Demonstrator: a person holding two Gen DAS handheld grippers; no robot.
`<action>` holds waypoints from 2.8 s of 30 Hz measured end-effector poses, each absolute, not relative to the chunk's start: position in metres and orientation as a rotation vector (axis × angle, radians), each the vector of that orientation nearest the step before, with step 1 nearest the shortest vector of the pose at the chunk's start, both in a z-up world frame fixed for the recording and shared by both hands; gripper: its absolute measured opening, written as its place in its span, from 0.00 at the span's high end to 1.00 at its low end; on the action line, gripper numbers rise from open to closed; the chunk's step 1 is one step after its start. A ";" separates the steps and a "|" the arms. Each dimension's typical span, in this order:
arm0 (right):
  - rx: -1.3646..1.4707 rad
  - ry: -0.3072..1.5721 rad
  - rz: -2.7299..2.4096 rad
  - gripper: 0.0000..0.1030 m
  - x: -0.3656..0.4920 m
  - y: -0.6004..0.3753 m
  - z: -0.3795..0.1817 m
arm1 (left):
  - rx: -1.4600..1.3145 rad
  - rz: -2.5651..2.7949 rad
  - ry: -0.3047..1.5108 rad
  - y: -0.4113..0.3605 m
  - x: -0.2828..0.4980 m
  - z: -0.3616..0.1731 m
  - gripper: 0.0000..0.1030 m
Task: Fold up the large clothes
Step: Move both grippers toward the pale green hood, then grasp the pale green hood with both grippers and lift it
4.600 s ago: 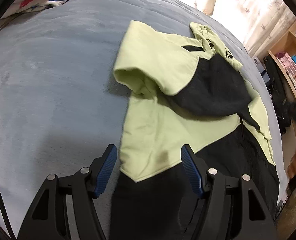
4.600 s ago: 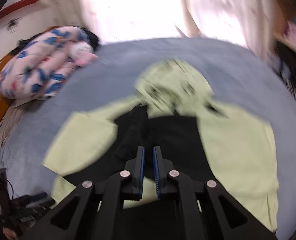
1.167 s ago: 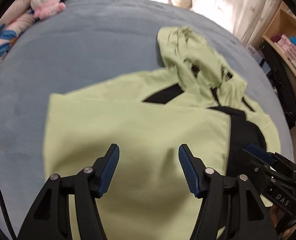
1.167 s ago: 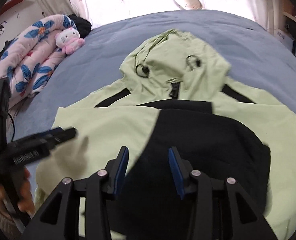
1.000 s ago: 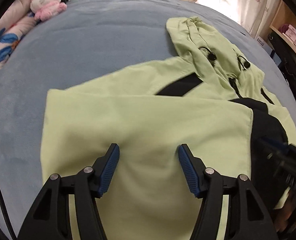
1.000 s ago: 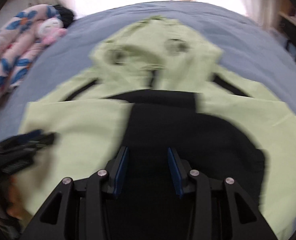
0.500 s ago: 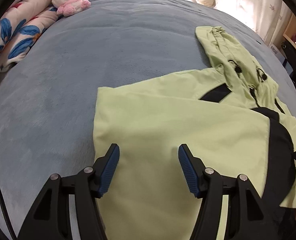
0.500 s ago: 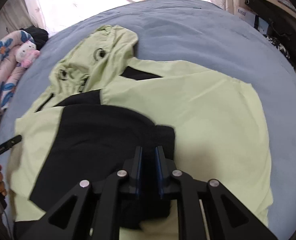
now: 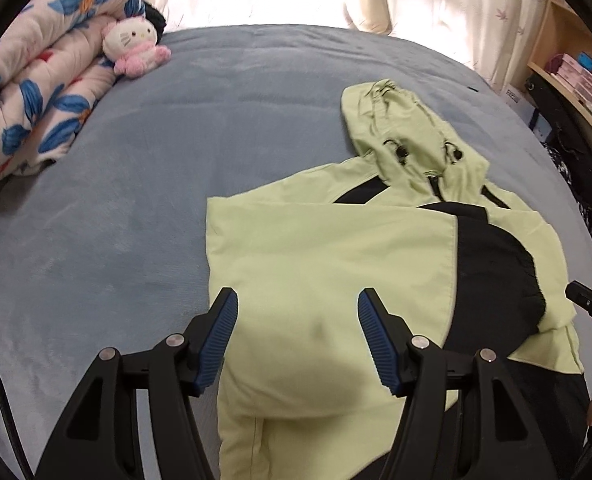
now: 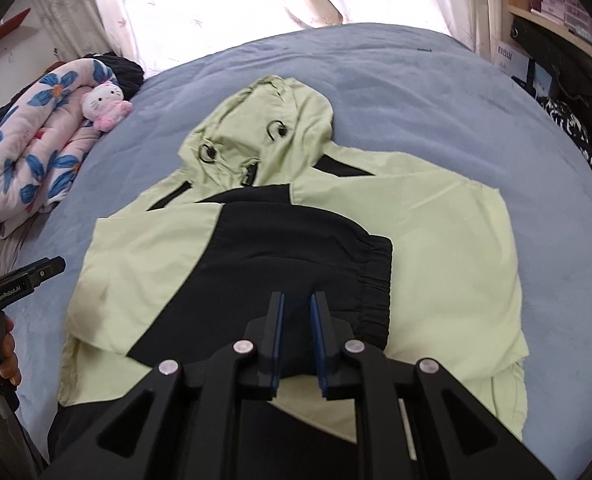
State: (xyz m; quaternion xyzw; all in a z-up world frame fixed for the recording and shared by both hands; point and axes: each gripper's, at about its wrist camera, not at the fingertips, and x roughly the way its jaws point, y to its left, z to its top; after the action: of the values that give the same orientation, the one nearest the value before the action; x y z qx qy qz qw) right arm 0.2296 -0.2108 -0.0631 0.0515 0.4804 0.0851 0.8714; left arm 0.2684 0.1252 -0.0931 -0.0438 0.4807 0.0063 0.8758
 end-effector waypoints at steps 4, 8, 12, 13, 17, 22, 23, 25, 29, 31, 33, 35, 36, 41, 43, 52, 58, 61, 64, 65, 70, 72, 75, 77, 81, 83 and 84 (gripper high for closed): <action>0.099 0.990 0.194 0.87 0.220 -0.210 -0.040 | -0.064 0.010 1.018 0.123 0.259 -0.073 0.40; 0.094 0.990 0.192 0.87 0.223 -0.213 -0.007 | -0.039 -0.006 1.024 0.122 0.257 -0.038 0.40; 0.090 0.951 0.176 0.81 0.236 -0.222 0.040 | -0.018 -0.035 0.996 0.121 0.263 0.007 0.40; 0.092 0.942 0.168 0.70 0.240 -0.225 0.049 | -0.011 -0.034 0.992 0.120 0.265 0.014 0.40; 0.082 0.873 0.119 0.49 0.264 -0.236 0.096 | 0.012 -0.034 0.978 0.115 0.286 0.051 0.40; 0.056 0.856 0.081 0.48 0.318 -0.243 0.134 | 0.056 -0.032 0.984 0.105 0.336 0.077 0.31; 0.041 0.850 0.068 0.48 0.335 -0.242 0.138 | 0.057 -0.032 0.986 0.104 0.352 0.080 0.28; 0.024 0.854 0.042 0.48 0.364 -0.242 0.139 | 0.035 -0.035 1.002 0.103 0.383 0.080 0.26; 0.021 0.922 0.039 0.48 0.430 -0.238 0.105 | -0.026 -0.033 1.041 0.104 0.458 0.053 0.26; 0.042 0.986 0.057 0.48 0.464 -0.236 0.071 | -0.034 -0.021 1.077 0.102 0.495 0.024 0.26; 0.068 1.047 0.065 0.48 0.492 -0.234 0.034 | -0.055 -0.012 1.130 0.102 0.528 -0.011 0.26; 0.110 1.094 0.083 0.48 0.512 -0.233 0.001 | -0.085 -0.008 1.176 0.103 0.551 -0.044 0.26; 0.138 1.110 0.099 0.48 0.521 -0.233 -0.015 | -0.107 -0.022 1.192 0.102 0.563 -0.061 0.26; 0.221 1.151 0.154 0.48 0.555 -0.226 -0.080 | -0.174 -0.055 1.236 0.095 0.591 -0.127 0.26; 0.244 1.166 0.159 0.48 0.566 -0.224 -0.102 | -0.194 -0.070 1.250 0.091 0.598 -0.147 0.27; 0.316 1.178 0.118 0.48 0.595 -0.230 -0.151 | -0.231 -0.123 1.246 0.081 0.610 -0.198 0.26; 0.370 1.167 0.122 0.48 0.608 -0.232 -0.161 | -0.179 -0.127 1.222 0.074 0.617 -0.202 0.24; 0.351 1.174 0.111 0.48 0.613 -0.224 -0.164 | -0.156 -0.125 1.212 0.069 0.618 -0.203 0.23; 0.314 1.171 0.119 0.48 0.617 -0.216 -0.164 | -0.130 -0.130 1.201 0.062 0.625 -0.205 0.24; 0.309 1.171 0.123 0.49 0.617 -0.214 -0.164 | -0.110 -0.134 1.192 0.059 0.626 -0.205 0.28; 0.226 1.162 0.137 0.81 0.617 -0.195 -0.159 | -0.125 -0.220 1.176 0.043 0.626 -0.201 0.88; 0.197 1.149 0.132 0.85 0.614 -0.188 -0.154 | -0.086 -0.201 1.156 0.035 0.625 -0.199 0.90; 0.181 1.123 0.138 0.90 0.608 -0.185 -0.145 | -0.046 -0.187 1.122 0.025 0.619 -0.193 0.93; 0.175 1.100 0.153 0.92 0.601 -0.183 -0.135 | -0.040 -0.182 1.102 0.022 0.615 -0.188 0.96; 0.176 1.062 0.185 0.93 0.585 -0.185 -0.110 | -0.013 -0.169 1.083 0.025 0.598 -0.167 0.97; 0.174 1.045 0.197 0.93 0.575 -0.187 -0.096 | 0.018 -0.166 1.064 0.024 0.589 -0.155 0.97; 0.176 1.033 0.209 0.93 0.567 -0.187 -0.086 | 0.029 -0.167 1.055 0.024 0.583 -0.148 0.97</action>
State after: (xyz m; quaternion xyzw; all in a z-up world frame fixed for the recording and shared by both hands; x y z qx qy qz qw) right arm 0.5673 -0.1874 -0.0860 0.0840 0.4923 0.0996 0.8606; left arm 0.5832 0.0239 -0.1482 0.0140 0.5027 -0.0794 0.8607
